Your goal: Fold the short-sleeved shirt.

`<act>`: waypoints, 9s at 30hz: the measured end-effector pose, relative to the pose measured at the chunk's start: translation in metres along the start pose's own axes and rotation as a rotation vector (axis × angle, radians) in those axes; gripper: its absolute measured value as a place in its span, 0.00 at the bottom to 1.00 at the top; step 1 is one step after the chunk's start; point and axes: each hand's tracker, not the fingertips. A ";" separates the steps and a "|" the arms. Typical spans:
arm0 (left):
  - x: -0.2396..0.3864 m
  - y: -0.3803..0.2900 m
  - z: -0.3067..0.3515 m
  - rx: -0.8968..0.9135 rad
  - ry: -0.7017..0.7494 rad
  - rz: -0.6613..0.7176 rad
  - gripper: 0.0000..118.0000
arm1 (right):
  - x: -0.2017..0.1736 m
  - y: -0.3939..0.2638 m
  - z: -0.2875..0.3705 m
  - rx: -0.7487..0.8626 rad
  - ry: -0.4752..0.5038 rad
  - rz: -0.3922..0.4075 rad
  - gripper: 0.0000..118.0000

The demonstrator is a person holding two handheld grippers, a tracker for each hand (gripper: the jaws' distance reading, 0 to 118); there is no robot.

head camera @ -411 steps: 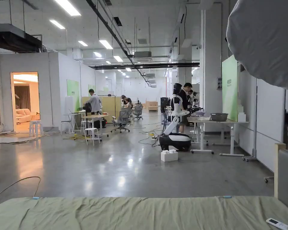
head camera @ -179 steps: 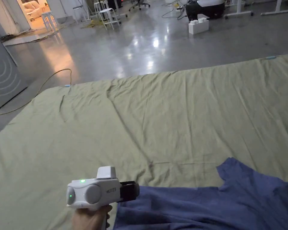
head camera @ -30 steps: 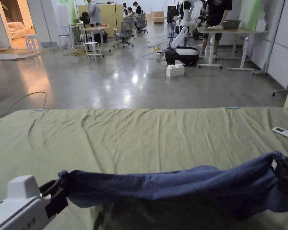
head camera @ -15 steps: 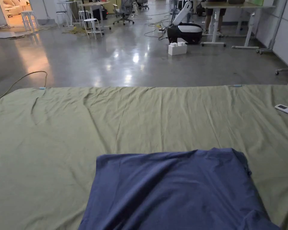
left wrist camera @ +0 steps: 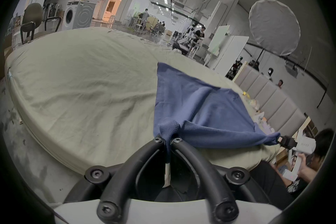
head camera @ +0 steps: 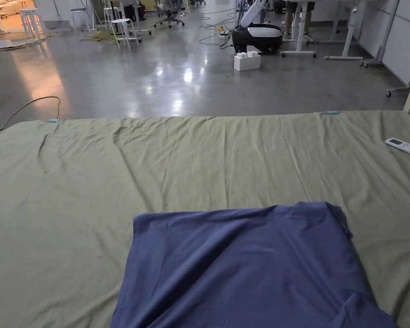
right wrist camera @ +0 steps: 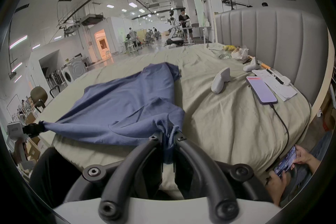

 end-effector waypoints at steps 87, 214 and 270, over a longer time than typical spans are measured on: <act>0.025 -0.010 -0.058 -0.262 0.118 -0.359 0.08 | -0.052 0.030 0.067 0.075 -0.035 -0.001 0.49; 0.033 0.055 -0.168 -0.199 0.206 -0.330 0.48 | -0.087 0.073 0.056 0.146 0.049 -0.008 0.00; 0.030 0.000 -0.040 -0.255 0.176 -0.256 0.75 | -0.007 -0.005 -0.039 -0.234 -0.204 -0.038 0.65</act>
